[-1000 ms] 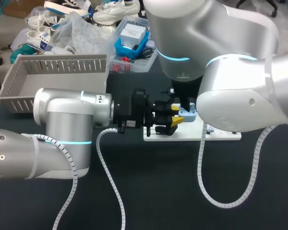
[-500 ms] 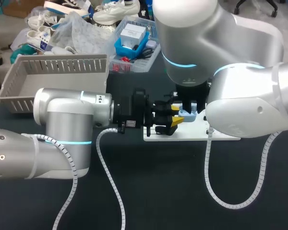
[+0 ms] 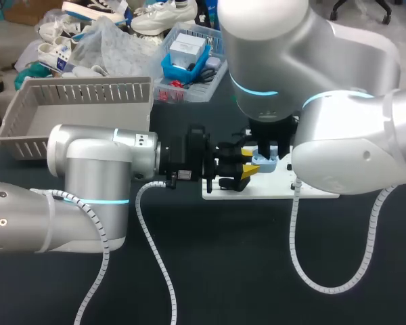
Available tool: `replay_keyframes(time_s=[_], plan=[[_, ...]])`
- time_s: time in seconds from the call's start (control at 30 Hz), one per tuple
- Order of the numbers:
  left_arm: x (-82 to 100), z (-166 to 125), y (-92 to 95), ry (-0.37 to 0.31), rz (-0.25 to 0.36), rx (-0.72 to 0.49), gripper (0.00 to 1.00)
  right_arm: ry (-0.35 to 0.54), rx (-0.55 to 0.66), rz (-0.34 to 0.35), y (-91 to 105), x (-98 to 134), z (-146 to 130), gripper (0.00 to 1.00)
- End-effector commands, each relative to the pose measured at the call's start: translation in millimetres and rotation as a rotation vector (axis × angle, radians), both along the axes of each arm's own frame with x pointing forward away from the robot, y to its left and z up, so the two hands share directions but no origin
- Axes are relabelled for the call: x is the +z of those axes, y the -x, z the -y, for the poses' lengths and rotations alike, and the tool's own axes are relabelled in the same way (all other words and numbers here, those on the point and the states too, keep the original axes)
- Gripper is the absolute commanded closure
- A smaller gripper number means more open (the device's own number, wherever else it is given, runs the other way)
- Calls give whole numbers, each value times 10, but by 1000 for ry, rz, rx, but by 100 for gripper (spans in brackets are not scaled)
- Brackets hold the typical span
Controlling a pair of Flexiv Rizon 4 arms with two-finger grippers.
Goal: Pick up each earbud case from the left stands, insert the matching earbuds, close the lid, and place the case in the box.
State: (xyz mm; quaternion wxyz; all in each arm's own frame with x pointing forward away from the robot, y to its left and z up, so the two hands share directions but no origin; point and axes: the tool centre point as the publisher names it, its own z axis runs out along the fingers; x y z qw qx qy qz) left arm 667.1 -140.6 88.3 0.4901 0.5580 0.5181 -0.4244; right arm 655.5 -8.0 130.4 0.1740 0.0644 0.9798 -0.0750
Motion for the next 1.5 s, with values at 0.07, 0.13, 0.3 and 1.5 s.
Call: replay_keyframes(time_s=[0.07,0.13,0.3,1.5], plan=[[-3,3,-5,0,0,0,100,-2,3,-3,-10,-4,-13,100],[-3,3,-5,0,0,0,100,-1,4,-4,-10,-4,-14,100],[-3,3,-5,0,0,0,100,5,2,-13,-17,-33,-11,100],[-3,3,-5,0,0,0,100,-20,11,-32,-46,-42,-62,41]])
